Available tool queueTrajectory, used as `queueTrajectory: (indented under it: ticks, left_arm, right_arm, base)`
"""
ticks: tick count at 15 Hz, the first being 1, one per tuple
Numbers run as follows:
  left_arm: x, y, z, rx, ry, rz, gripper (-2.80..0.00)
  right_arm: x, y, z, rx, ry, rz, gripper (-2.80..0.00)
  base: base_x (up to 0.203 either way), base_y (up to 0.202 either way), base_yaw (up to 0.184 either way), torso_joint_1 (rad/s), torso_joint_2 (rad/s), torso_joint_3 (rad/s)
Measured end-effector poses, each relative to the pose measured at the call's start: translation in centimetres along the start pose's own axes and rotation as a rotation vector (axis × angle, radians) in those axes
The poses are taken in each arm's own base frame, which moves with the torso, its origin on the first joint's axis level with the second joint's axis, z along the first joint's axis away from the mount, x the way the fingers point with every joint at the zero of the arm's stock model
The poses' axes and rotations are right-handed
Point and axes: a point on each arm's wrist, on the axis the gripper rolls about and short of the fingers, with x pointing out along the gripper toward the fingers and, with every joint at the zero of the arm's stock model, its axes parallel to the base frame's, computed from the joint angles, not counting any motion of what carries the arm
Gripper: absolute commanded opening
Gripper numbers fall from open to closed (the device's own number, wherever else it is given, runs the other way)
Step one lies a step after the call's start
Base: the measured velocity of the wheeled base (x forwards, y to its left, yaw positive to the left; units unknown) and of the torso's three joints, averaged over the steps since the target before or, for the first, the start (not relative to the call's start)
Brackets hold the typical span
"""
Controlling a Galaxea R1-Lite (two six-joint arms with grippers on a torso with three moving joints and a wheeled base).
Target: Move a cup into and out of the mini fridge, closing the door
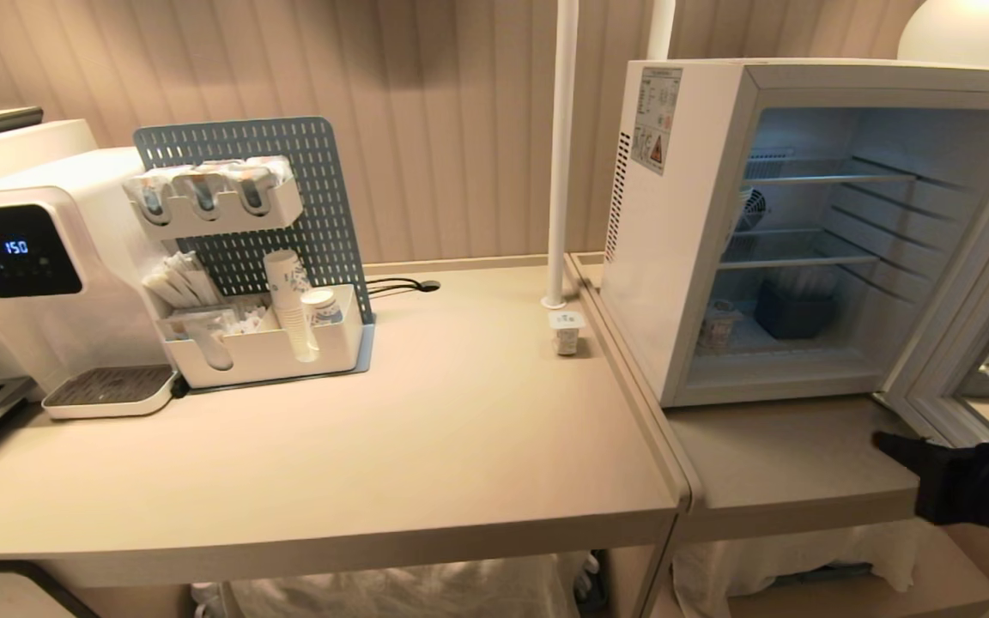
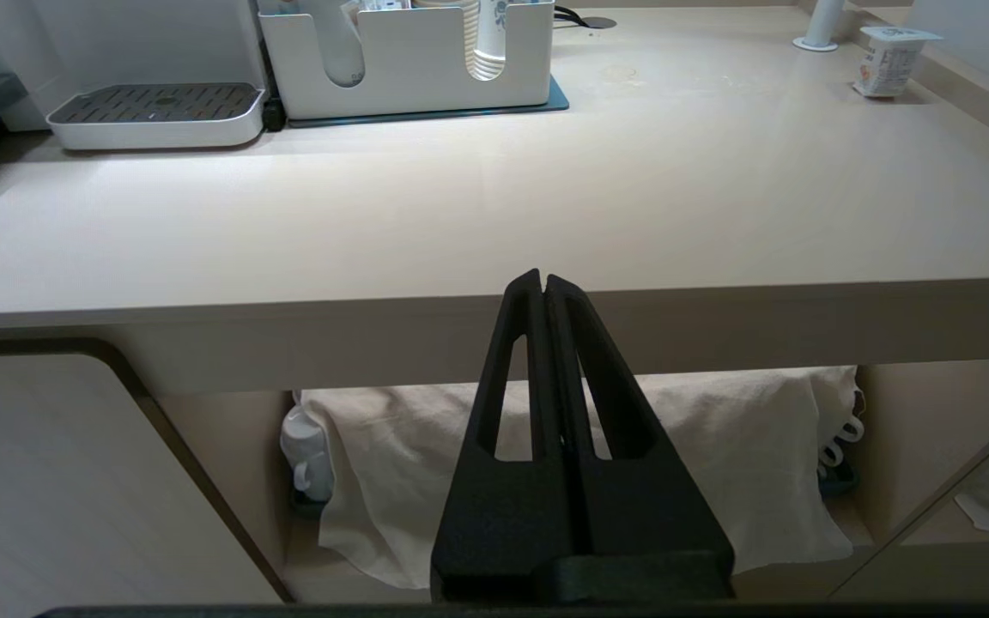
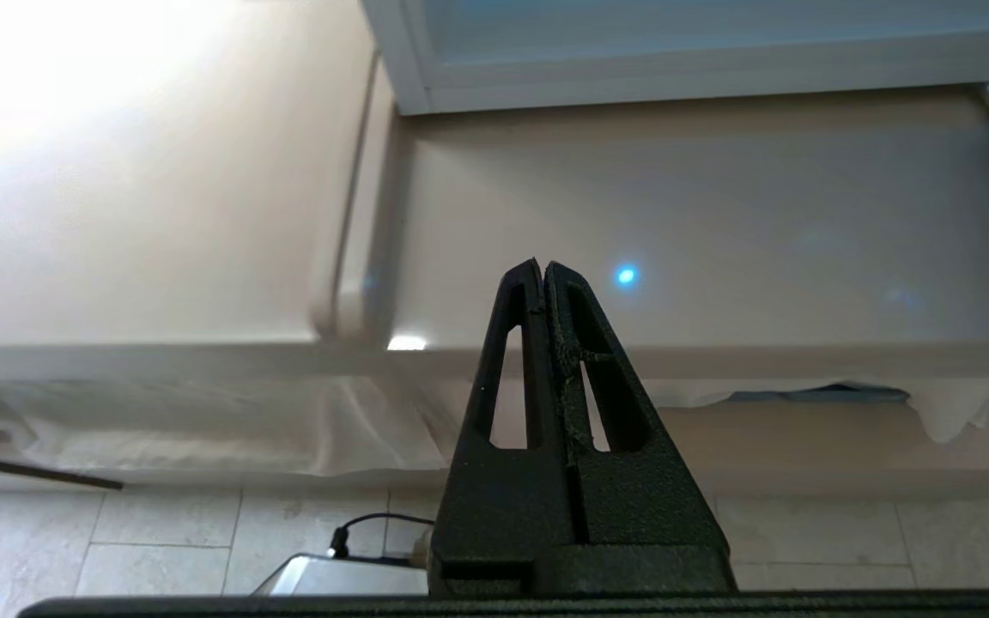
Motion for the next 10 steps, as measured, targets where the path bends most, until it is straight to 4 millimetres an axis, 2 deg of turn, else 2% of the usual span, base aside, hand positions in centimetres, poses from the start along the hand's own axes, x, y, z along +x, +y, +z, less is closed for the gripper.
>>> queueTrajectory:
  ticks: [6,10]
  left_arm:
    - [0.0,0.0,0.0,0.0,0.0,0.0,-2.8]
    - [0.0,0.0,0.0,-0.001,0.0,0.0,-2.8]
  right_arm:
    - [10.2,-2.1,-2.5,-0.014,-0.1,-0.064,-2.8]
    - [15.6,-3.2,-1.9,-0.057,-0.21,-0.107,-2.8]
  base:
    - [0.0,0.0,0.0,0.0,0.0,0.0]
    - [0.0,0.0,0.0,0.0,0.0,0.0]
